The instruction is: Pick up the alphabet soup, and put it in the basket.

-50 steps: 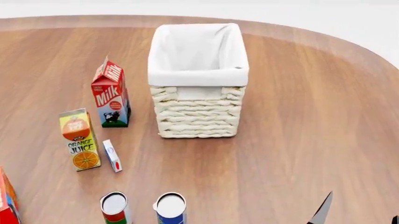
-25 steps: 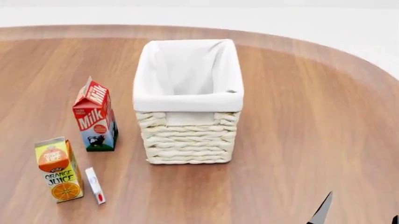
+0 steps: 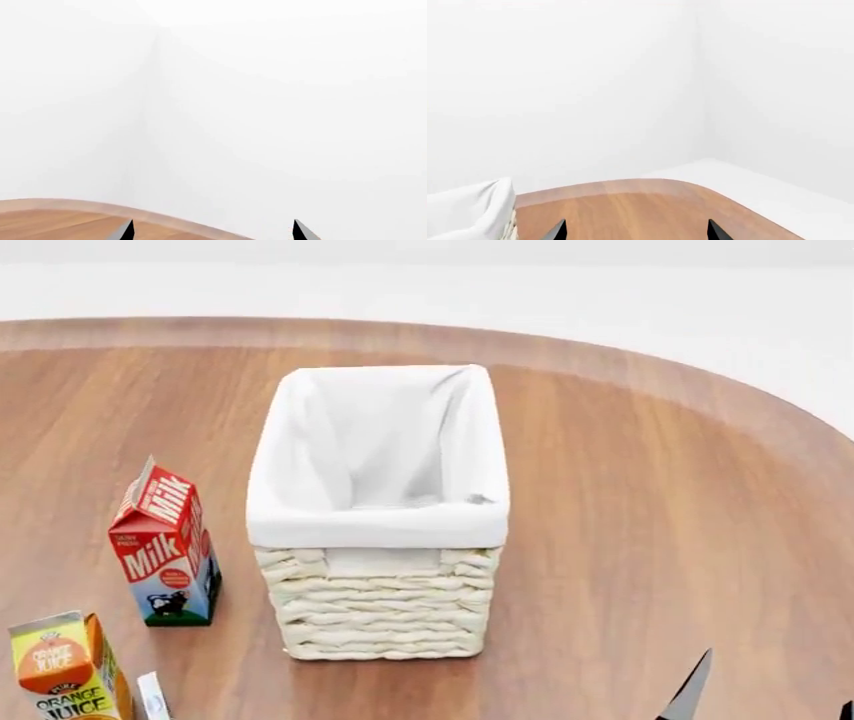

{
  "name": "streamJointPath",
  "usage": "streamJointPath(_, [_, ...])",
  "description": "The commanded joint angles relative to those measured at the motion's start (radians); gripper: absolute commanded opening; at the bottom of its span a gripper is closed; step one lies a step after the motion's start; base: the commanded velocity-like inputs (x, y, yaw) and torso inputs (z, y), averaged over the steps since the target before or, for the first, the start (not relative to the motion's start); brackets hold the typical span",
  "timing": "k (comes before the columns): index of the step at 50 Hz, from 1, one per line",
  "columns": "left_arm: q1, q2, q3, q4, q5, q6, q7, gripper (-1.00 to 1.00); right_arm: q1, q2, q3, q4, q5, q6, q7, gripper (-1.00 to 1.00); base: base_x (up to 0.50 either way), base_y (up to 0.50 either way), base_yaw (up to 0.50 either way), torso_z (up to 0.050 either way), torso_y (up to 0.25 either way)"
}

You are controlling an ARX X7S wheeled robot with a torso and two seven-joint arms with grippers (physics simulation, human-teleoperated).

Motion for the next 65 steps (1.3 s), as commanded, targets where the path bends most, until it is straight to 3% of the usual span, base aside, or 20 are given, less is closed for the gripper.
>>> streamJointPath(1, [0.002,-0.004,0.002,0.002,-0.002,0.004,-0.005,1.0,0.0,0.003,-0.004,0.001,0.001,-0.003,0.004,1.0,0.29,-0.04,0.0,0.0,0.0])
streamJointPath(24, [0.005,-0.01,0.006,0.007,-0.003,0.007,-0.016,1.0,0.007,0.006,-0.007,0.006,0.015,0.004,0.017,1.0,0.28,-0.02,0.0,0.0,0.0])
streamJointPath(46, [0.005,-0.018,0.006,0.01,-0.006,0.002,-0.028,1.0,0.003,0.017,0.003,0.008,0.046,0.006,0.023,1.0,0.0,0.0,0.0,0.0,0.0])
streamJointPath(60, [0.003,-0.022,0.007,0.005,-0.005,0.001,-0.034,1.0,0.046,0.12,-0.011,-0.016,0.028,0.073,-0.03,1.0,0.0,0.0,0.0,0.0,0.0])
streamJointPath(65, [0.005,-0.024,0.006,0.005,-0.005,0.005,-0.036,1.0,0.051,0.18,0.002,-0.035,0.137,0.11,-0.114,1.0,0.0,0.0,0.0,0.0,0.0])
